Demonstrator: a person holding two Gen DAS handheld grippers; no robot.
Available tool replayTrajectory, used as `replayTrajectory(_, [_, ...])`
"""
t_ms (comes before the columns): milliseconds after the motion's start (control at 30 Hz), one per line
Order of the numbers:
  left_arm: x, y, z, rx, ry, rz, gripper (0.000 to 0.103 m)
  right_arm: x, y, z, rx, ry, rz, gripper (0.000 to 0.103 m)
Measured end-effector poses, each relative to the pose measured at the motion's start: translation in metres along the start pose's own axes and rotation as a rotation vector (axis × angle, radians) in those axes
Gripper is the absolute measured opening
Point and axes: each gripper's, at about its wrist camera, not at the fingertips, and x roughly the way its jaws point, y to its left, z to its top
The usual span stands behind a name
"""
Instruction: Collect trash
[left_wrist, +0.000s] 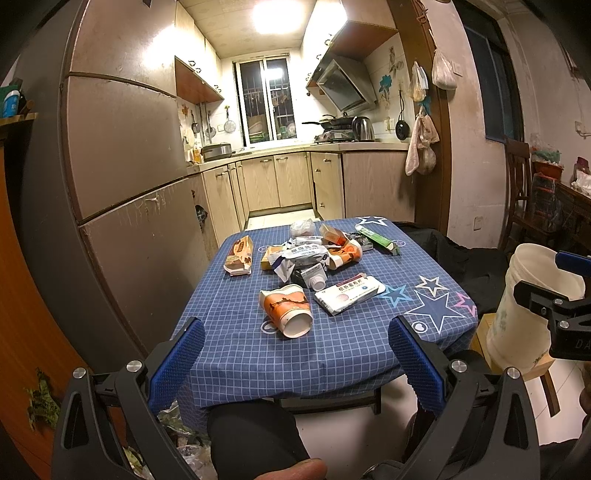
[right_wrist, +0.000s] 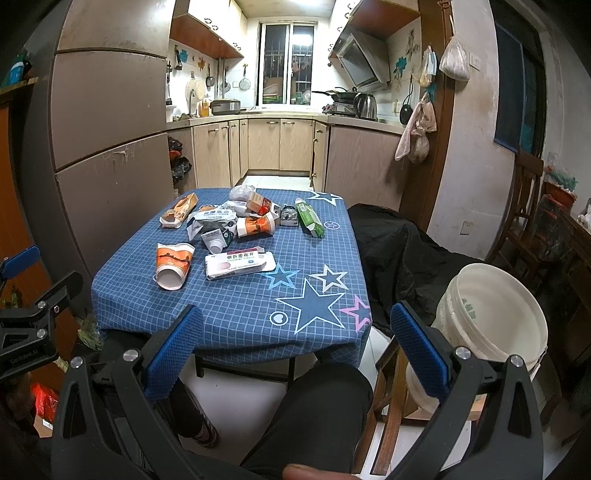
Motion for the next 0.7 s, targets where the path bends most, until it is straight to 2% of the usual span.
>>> replayTrajectory(433, [0.003,0.004,-0.002,0.000,0.006,0.003,0.100,0.006,0.006,-0.006,0.004,0.008,0.001,0.098])
replayTrajectory(600, [0.012,0.015,-0.010,-0.012,0.002,0.033,0.100,0.018,0.002,-0.005,0.036,0.030,-0.001,0.098])
replayTrajectory(700, [0.020,0.032,-0.014,-0.051,0.010,0.072,0.100,0.030,-0.004,-0.005,0.080,0.045,0.035,0.098])
